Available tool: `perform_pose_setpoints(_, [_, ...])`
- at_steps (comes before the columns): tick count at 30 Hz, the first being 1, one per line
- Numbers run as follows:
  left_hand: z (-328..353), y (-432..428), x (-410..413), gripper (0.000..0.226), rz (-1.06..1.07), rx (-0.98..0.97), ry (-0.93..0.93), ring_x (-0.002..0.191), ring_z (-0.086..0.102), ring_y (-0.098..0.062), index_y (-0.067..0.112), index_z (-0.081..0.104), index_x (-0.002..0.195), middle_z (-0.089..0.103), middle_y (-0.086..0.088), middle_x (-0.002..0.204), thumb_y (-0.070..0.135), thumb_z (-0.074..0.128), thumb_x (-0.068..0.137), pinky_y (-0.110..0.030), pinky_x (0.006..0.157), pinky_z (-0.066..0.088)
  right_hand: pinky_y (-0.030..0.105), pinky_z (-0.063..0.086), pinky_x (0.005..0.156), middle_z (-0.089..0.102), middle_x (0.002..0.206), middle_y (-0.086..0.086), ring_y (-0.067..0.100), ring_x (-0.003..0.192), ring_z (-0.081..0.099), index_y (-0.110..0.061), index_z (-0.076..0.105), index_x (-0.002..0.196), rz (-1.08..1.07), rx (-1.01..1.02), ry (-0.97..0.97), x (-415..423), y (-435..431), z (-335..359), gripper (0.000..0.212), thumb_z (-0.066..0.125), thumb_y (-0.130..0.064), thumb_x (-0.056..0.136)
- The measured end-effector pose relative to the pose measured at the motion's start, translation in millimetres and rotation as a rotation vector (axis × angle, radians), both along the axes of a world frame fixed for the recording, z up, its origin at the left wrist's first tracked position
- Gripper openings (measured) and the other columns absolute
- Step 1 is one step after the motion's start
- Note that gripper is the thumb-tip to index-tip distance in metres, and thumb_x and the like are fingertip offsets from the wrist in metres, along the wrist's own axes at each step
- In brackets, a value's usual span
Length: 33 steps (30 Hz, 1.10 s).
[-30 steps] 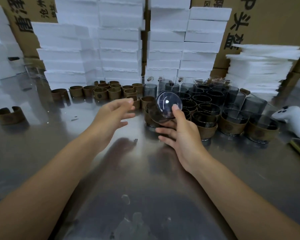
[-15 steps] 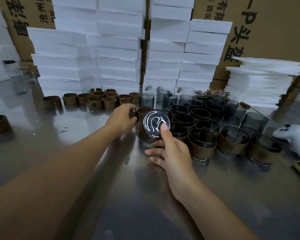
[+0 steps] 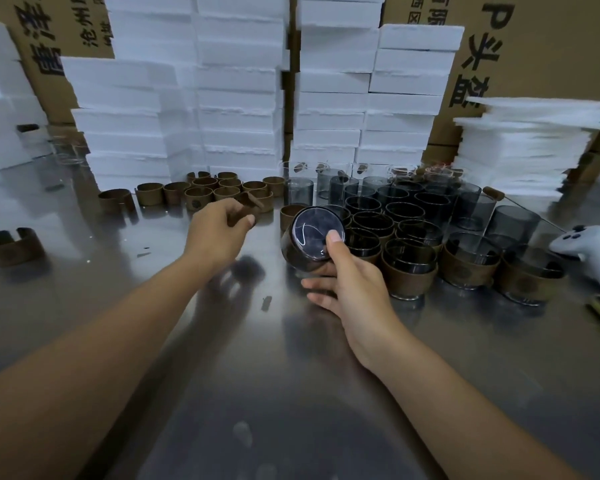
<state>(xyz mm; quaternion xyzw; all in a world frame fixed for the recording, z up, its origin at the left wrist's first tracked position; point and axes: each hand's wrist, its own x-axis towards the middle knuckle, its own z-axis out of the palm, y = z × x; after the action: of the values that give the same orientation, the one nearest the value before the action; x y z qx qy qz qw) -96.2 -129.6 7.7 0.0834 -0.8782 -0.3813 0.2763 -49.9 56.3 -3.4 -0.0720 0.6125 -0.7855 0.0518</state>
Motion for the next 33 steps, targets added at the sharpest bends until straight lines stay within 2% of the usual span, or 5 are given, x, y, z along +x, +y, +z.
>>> perform_pose_setpoints(3, [11.1, 10.0, 24.1, 0.014, -0.051, 0.172, 0.107, 0.072, 0.054, -0.013, 0.012, 0.064, 0.085, 0.064, -0.004, 0.081, 0.023, 0.059, 0.092, -0.045, 0.073, 0.052, 0.022, 0.052, 0.061, 0.066, 0.063, -0.006, 0.016, 0.074, 0.062, -0.017, 0.067, 0.084, -0.001, -0.009, -0.017, 2.1, -0.2, 1.8, 0.029, 0.053, -0.041, 0.094])
perform_pose_setpoints(6, [16.8, 25.8, 47.9, 0.016, -0.154, 0.245, 0.198, 0.067, 0.055, 0.009, 0.025, 0.063, 0.077, 0.066, 0.012, 0.078, 0.022, 0.058, 0.093, -0.026, 0.066, 0.046, 0.023, 0.054, 0.064, 0.065, 0.064, -0.007, 0.019, 0.082, 0.064, -0.015, 0.066, 0.089, -0.007, -0.015, -0.030, 3.3, 0.5, 2.7, 0.028, 0.054, -0.040, 0.094])
perform_pose_setpoints(11, [19.5, 41.7, 72.9, 0.024, -0.328, 0.260, 0.277, 0.065, 0.054, 0.010, 0.021, 0.059, 0.074, 0.063, 0.016, 0.070, 0.012, 0.053, 0.096, -0.005, 0.064, 0.038, 0.022, 0.054, 0.060, 0.063, 0.067, -0.007, 0.019, 0.081, 0.065, -0.013, 0.066, 0.095, -0.015, -0.001, -0.012, 4.2, -0.1, 2.4, 0.031, 0.055, -0.042, 0.093])
perform_pose_setpoints(21, [7.9, 49.3, 75.4, 0.017, -0.372, 0.118, 0.389, 0.091, 0.056, -0.011, 0.022, 0.057, 0.074, 0.049, 0.010, 0.098, 0.022, 0.061, 0.090, -0.013, 0.081, 0.042, 0.027, 0.051, 0.089, 0.072, 0.104, 0.011, 0.025, 0.103, 0.067, -0.009, 0.069, 0.101, 0.030, -0.044, -0.009, 3.9, 2.7, 1.1, 0.032, 0.052, -0.037, 0.096])
perform_pose_setpoints(33, [7.2, 56.3, 79.9, 0.032, -0.490, 0.470, 0.345, 0.101, 0.063, -0.001, 0.024, 0.053, 0.106, 0.065, 0.009, 0.107, 0.014, 0.069, 0.081, -0.020, 0.090, 0.048, 0.029, 0.058, 0.069, 0.075, 0.080, 0.004, 0.020, 0.087, 0.070, -0.012, 0.067, 0.084, 0.141, -0.328, -0.111, 4.0, 6.3, 5.6, 0.016, 0.059, -0.022, 0.093])
